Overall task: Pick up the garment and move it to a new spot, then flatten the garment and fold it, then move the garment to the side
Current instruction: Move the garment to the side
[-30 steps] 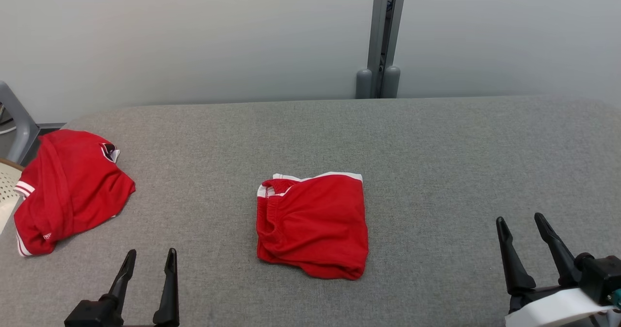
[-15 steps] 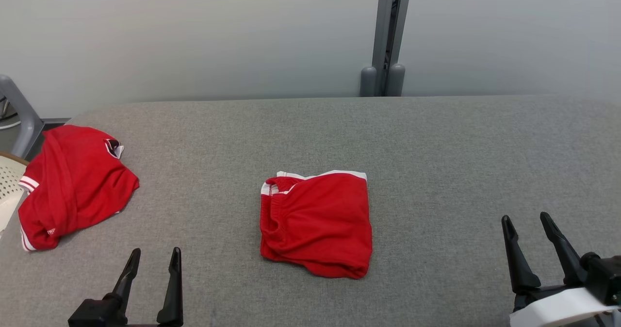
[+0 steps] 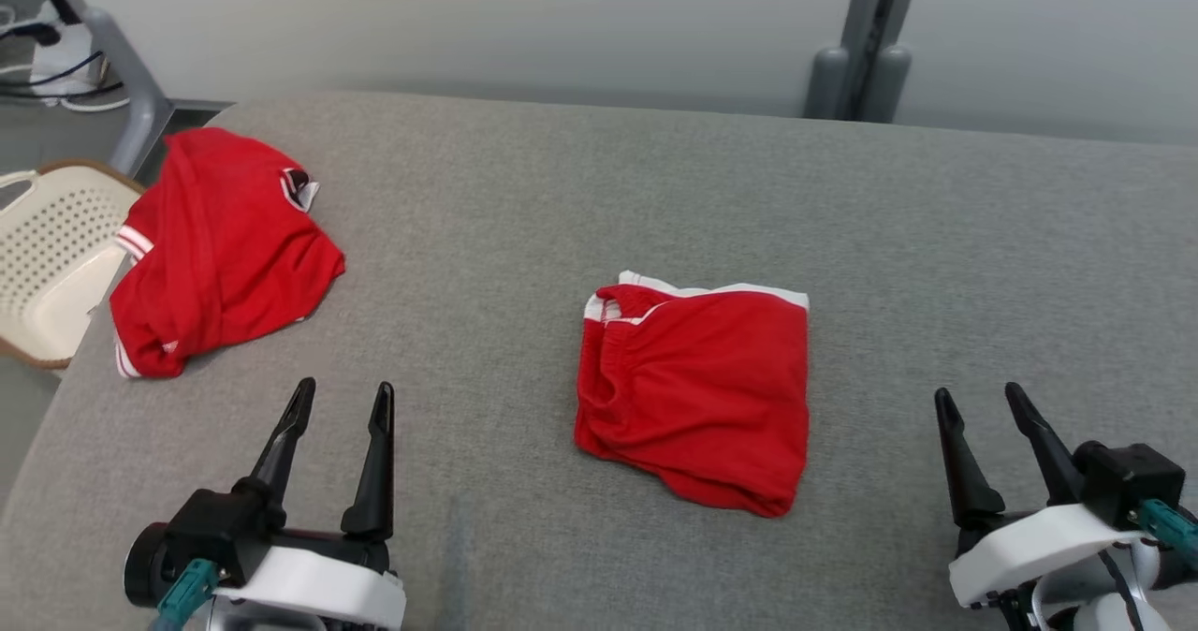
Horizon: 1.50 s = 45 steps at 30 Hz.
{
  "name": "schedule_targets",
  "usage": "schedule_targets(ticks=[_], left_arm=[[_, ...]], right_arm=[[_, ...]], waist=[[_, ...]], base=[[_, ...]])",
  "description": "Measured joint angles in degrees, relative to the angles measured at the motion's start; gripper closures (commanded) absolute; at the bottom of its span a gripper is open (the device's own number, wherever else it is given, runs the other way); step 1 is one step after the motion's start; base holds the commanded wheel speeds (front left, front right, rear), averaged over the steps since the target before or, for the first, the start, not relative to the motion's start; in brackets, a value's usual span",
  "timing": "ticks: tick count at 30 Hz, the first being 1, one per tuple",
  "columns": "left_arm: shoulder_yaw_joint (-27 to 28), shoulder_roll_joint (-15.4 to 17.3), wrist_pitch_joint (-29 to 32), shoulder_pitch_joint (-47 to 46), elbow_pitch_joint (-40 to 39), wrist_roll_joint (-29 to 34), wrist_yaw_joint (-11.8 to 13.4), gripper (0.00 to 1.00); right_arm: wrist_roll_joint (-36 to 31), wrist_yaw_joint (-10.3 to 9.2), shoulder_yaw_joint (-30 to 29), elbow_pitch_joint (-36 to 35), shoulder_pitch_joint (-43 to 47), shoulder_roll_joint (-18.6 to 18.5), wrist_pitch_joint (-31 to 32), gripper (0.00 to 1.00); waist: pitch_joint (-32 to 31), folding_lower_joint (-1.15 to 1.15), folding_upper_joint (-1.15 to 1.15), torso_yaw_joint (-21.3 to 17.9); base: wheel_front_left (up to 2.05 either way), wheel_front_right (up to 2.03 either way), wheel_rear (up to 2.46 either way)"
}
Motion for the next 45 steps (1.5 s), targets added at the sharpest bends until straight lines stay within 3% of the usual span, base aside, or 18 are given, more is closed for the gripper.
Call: schedule_targets(ticks=[15, 16, 17, 18, 29, 37, 45], left_arm=[[-0.53, -2.05, -3.41, -6.89, 5.41, -1.34, -1.63, 0.00], [-0.49, -2.12, -3.56, -7.09, 5.65, -1.34, -1.67, 0.00], [-0.47, -2.19, -3.58, -7.22, 5.86, -1.34, -1.68, 0.00], [-0.42, -2.27, -3.65, -7.30, 6.11, -1.34, -1.77, 0.00], [0.48, -1.83, -3.91, -7.84, 6.87, -0.01, -2.64, 0.00], [0.65, -0.01, -4.02, -8.52, 4.65, 1.34, -3.64, 0.00], [-1.25, 1.05, -3.19, -11.70, 0.71, 2.52, -4.70, 0.00]], right_arm=[[2.96, 0.00, 7.72, 18.16, -11.79, 0.66, -0.89, 0.00], [3.30, -0.01, 8.20, 18.83, -12.34, 0.66, -0.85, 0.51], [3.65, 0.00, 8.49, 19.45, -12.94, 0.64, -0.78, 0.71], [3.82, 0.00, 8.86, 20.14, -13.58, 0.57, -0.47, 1.00], [5.68, 0.03, 14.45, 21.61, -15.60, -0.48, -1.49, 1.00], [6.46, 0.02, 18.02, 21.67, -16.66, -3.50, -2.00, 1.00], [6.16, 0.02, 18.55, 21.80, -20.48, -11.47, -2.75, 1.00]], waist=[[7.06, 0.00, 0.00, 9.33], [7.29, 0.00, 0.00, 9.60], [7.47, 0.00, 0.00, 9.78], [7.60, 0.00, 0.00, 9.85], [7.35, 0.00, 0.00, 4.94], [7.39, 0.00, 0.00, -4.34], [10.06, 0.00, 0.00, -13.98]], base=[[0.00, 0.00, 0.00], [0.00, 0.00, 0.00], [0.00, 0.00, 0.00], [0.00, 0.00, 0.00], [0.00, 0.00, 0.00], [0.00, 0.00, 0.00], [0.00, 0.00, 0.00]])
